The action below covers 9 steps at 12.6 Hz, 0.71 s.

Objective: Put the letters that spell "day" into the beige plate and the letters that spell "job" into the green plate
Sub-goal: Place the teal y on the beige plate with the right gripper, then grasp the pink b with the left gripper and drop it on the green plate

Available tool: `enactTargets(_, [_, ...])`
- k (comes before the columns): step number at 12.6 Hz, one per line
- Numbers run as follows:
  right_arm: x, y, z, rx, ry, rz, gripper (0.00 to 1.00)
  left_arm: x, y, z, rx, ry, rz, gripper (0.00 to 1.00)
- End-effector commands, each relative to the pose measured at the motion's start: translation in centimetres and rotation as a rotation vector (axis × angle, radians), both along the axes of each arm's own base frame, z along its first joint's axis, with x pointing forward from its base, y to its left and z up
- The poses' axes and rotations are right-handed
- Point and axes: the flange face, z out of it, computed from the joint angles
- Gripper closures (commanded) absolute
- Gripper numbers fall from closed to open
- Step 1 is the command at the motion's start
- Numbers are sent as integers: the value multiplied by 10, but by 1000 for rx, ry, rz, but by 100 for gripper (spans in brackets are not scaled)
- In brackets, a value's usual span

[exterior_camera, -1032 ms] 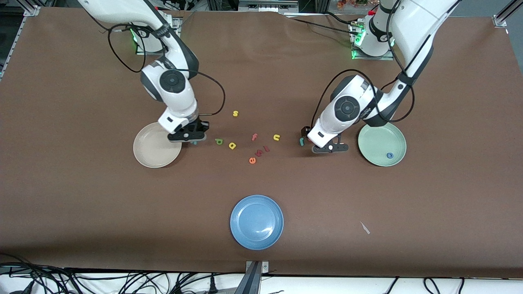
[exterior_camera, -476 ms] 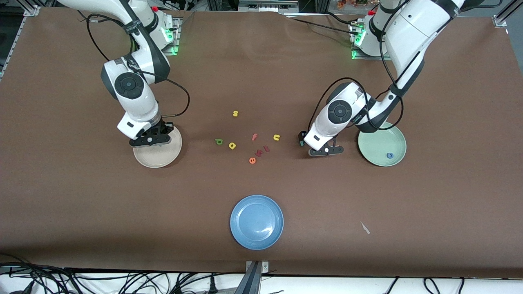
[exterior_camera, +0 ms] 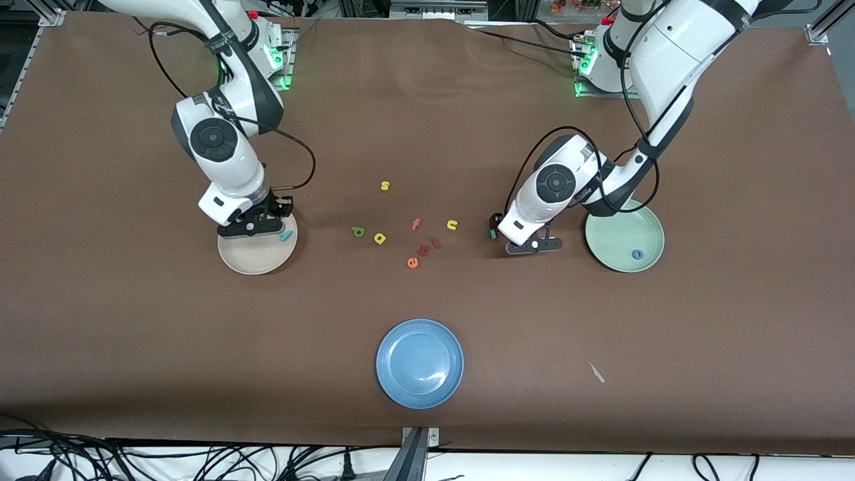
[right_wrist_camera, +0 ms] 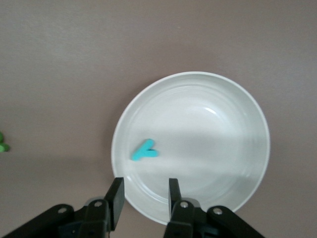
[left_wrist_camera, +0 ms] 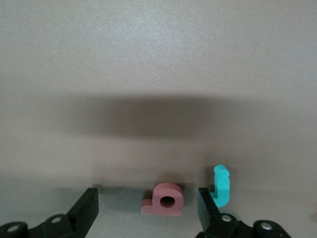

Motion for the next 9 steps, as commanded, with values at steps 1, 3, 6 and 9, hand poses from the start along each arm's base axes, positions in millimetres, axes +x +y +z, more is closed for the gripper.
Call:
enactTargets(1, [-2,67,-7,69,-22,-86,56,0,3,0,13,-10,-13,15])
enactTargets(3, [2,108,-15,102,-23,-147,56,0,3,-1,15,-7,-14,36])
enactTargets(6, [-4,145,-33,135,-27,-170,55,0,3,-1,18,-4,-14,67])
enactTargets(9, [-8,152,-63,155,-38,-148,55,-1,2,-1,19,-3,-14,73])
